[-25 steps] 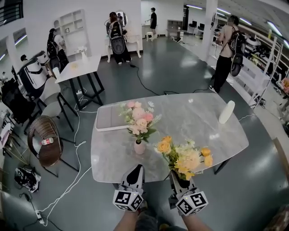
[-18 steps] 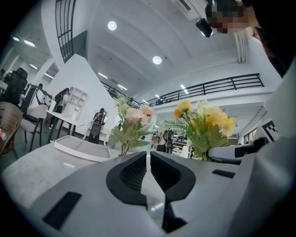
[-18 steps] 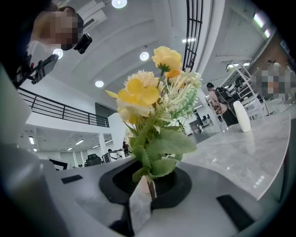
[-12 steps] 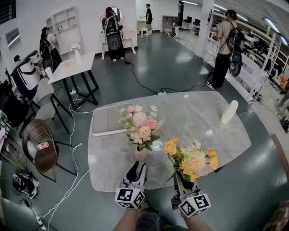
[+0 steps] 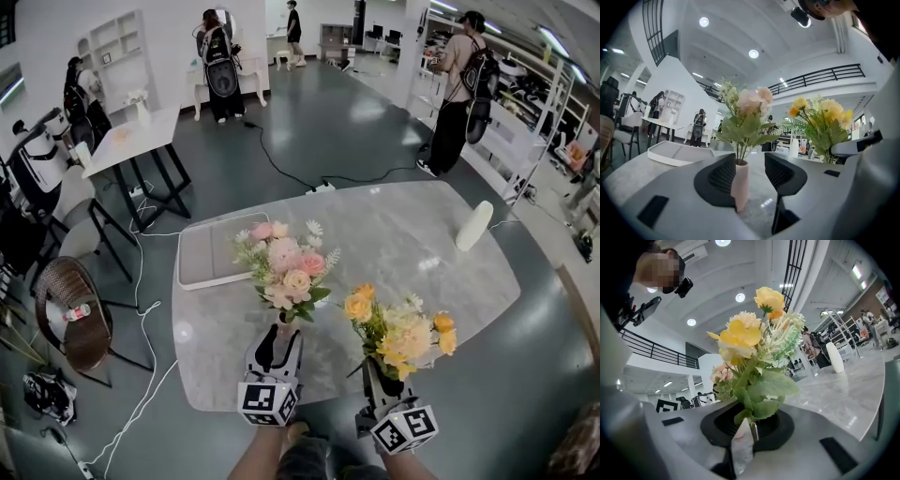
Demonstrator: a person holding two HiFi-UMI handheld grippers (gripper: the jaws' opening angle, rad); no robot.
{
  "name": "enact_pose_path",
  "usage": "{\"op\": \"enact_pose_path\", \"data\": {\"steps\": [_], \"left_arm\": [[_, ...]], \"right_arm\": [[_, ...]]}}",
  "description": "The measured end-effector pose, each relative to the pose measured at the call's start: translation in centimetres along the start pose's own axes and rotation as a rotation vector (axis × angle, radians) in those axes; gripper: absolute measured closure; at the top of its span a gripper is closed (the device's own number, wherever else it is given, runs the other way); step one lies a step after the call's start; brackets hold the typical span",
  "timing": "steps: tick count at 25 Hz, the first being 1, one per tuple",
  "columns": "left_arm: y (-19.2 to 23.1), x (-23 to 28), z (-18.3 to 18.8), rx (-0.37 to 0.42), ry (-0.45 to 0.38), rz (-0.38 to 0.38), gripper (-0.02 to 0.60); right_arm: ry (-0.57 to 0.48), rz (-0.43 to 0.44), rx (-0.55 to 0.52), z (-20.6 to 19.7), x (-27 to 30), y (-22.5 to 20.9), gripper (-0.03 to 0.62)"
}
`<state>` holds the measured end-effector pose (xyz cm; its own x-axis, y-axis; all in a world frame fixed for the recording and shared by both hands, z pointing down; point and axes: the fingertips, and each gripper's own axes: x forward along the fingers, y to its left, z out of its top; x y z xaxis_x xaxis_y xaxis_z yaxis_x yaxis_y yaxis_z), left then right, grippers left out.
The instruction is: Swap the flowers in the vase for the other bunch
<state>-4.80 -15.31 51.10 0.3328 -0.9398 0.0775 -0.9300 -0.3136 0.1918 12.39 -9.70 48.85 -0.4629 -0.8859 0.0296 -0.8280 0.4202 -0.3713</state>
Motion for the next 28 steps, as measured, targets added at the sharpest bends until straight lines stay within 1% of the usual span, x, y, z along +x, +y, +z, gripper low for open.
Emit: {"op": "enact_pose_path", "data": {"steps": [3, 6, 11, 16, 20, 28], "left_arm": [[0.5, 0.9, 0.1, 0.017, 0.011, 0.000, 0.394], [1.1, 1.7, 0.0, 0.025, 0.022, 0.003, 0.388], [1.0, 2.7, 0.3, 0.044, 0.037, -0.034, 0.385], [1.2, 3.5, 0.3, 0.051, 0.048, -0.062, 0.383], [1.1, 4.1, 0.1, 0.061, 0.054, -0.100, 0.383], [0.9, 4.5, 0.7, 0.081, 0.060, -0.139, 0.385]], "right_arm": [[-0.008, -0.037, -0.003, -0.1, 0.4, -0.3, 0.533], [-0.014, -0.091, -0.006, -0.3, 0.9, -0.4, 0.533], [-0.016, -0.160, -0.005, -0.4, 1.9, -0.1, 0.534], [-0.012, -0.182, -0.005, -0.5, 2.9, -0.1, 0.533], [-0.014, -0.195, -0.003, -0.9, 3.4, -0.2, 0.533], [0.005, -0.186, -0.016, -1.1, 4.0, 0.6, 0.533]]}}
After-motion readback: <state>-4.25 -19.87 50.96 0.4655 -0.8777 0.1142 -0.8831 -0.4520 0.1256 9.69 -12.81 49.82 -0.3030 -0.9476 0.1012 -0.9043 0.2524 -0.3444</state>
